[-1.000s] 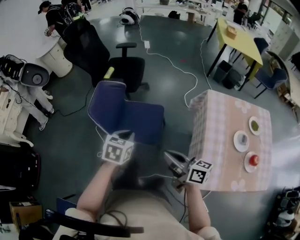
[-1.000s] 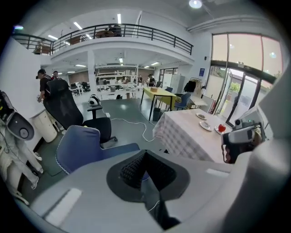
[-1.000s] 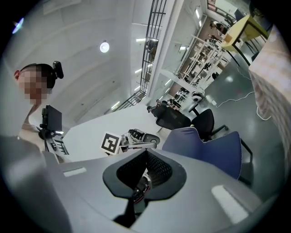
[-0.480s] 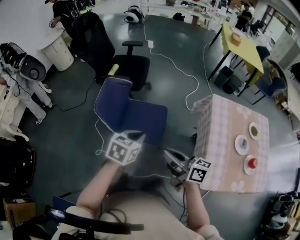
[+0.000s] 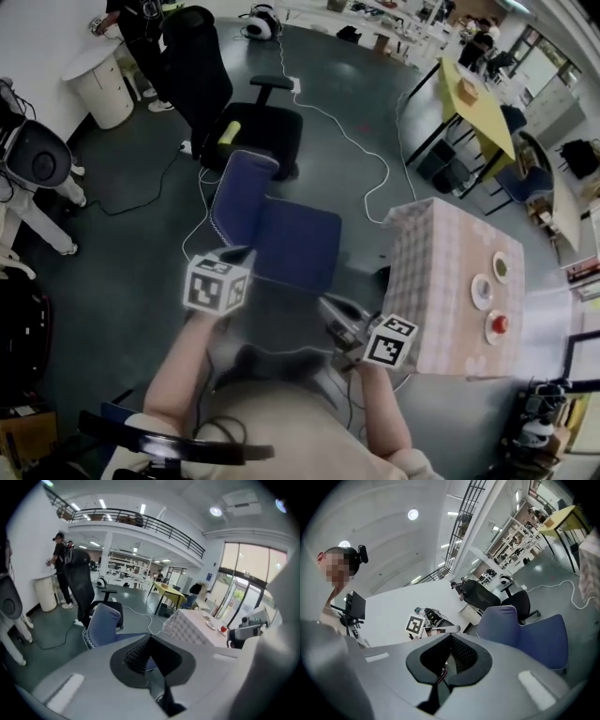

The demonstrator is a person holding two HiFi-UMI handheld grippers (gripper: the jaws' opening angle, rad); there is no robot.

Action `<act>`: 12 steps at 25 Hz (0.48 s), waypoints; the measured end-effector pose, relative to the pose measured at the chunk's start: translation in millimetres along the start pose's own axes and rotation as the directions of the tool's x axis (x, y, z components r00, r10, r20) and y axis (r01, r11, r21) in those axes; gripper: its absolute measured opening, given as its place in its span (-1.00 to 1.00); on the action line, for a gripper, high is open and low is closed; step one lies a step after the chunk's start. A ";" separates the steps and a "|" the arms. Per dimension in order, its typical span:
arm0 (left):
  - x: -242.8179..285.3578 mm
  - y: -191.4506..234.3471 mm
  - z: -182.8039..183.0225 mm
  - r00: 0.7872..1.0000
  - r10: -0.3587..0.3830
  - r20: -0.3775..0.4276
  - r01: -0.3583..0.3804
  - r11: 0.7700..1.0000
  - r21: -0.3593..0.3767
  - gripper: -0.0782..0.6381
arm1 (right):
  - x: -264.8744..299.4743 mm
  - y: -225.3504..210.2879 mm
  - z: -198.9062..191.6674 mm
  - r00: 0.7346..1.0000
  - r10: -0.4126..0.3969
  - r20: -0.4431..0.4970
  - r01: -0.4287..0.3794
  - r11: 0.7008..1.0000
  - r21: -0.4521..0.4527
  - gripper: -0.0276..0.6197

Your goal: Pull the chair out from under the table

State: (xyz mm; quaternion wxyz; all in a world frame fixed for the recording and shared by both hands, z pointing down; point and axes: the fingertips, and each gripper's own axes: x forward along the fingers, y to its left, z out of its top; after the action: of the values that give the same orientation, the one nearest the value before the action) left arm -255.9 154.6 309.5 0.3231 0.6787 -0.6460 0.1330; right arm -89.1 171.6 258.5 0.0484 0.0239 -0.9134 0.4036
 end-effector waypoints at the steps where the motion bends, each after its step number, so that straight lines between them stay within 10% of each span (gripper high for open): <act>1: -8.8 24.7 -6.2 1.000 -0.001 0.007 0.002 0.999 -0.055 -0.79 | 11.8 4.1 -3.8 1.000 0.002 -0.001 -0.002 1.000 0.005 -0.87; 6: -54.1 134.0 -57.2 0.993 0.110 -0.040 -0.115 0.981 -0.154 -0.79 | 49.3 24.4 -22.2 1.000 -0.005 -0.024 0.005 1.000 -0.009 -0.87; 12: -81.3 171.3 -92.9 0.989 0.141 -0.043 -0.147 0.956 -0.254 -0.79 | 72.5 38.5 -36.3 0.995 -0.041 -0.090 0.034 0.997 -0.073 -0.87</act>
State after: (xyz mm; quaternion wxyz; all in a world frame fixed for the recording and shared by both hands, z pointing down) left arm -409.3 283.1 376.8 0.4057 0.5806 -0.7014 0.0798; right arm -161.8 224.0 262.3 0.0987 0.0207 -0.9233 0.3706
